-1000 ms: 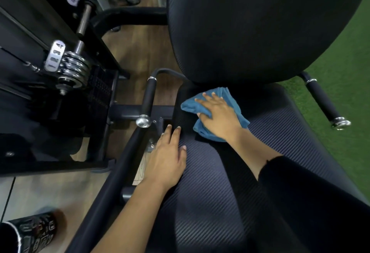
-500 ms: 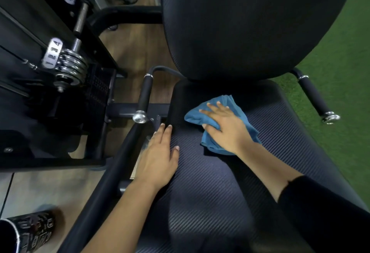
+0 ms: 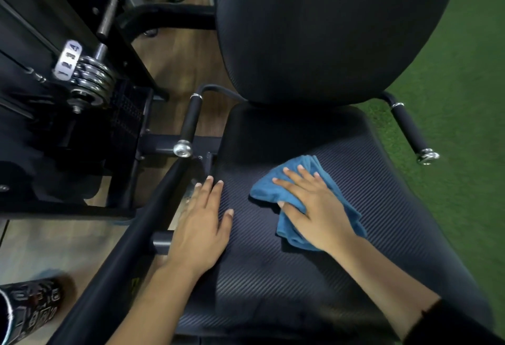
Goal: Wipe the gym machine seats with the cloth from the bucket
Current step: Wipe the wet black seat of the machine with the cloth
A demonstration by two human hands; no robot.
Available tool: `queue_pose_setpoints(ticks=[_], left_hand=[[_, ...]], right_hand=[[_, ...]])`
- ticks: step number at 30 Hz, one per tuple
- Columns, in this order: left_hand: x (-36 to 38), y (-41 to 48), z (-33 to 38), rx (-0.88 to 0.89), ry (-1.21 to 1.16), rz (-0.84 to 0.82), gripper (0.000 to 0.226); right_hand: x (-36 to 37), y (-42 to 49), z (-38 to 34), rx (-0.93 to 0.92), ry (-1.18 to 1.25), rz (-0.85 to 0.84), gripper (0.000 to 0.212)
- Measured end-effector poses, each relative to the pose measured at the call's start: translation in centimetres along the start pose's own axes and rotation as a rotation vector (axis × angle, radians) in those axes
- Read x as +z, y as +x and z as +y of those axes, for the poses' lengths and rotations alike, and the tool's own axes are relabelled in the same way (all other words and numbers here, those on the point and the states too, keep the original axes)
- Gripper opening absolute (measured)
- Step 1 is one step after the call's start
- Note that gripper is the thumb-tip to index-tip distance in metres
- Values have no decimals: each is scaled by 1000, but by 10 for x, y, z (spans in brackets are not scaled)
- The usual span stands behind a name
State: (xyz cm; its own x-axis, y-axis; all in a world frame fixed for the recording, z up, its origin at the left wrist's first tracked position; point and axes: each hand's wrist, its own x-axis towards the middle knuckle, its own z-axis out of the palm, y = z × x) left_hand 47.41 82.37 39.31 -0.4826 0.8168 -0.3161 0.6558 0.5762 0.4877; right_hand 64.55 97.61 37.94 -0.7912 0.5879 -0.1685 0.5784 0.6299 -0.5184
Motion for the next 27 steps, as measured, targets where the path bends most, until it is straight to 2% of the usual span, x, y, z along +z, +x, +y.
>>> queue_pose_setpoints(ticks=[7,11,14,23,27], left_hand=[[10,-6,21,-10,60,35,62],[16,-15,29,-4,99,39,61],[17,-17,35,-6,115,51,60],[27,-34,49,23,111,72,60],[30,-45,50,13,99,95,58]], right_hand=[[2,-27,-10,-160,-9,-44,53],[-2,-14,2,-66,22,-8,56],[3,-3,0,-10,16,21,44],[-3,-90,-7,-77,-17,40,51],[-2,-83,-16,-40,-61,44,56]])
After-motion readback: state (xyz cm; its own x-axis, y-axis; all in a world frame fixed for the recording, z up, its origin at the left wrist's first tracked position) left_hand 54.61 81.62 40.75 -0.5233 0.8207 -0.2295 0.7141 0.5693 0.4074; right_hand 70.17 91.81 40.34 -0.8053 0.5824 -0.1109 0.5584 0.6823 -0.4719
